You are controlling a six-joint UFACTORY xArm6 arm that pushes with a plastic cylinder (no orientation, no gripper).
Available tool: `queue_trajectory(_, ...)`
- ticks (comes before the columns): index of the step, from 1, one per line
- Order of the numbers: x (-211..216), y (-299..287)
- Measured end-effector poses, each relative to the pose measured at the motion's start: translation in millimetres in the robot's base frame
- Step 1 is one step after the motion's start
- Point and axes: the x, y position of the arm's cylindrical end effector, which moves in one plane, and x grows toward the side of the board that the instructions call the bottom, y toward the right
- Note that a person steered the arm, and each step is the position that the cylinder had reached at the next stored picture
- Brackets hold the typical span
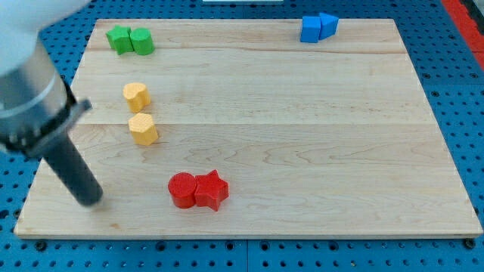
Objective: Slightly move the red circle towards up
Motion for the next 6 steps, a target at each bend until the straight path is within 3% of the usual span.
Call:
queue_trajectory(1, 5.2, 84.8)
queue_trajectory(2, 5.2, 104.8)
queue_trajectory(6, -41.9, 81.8)
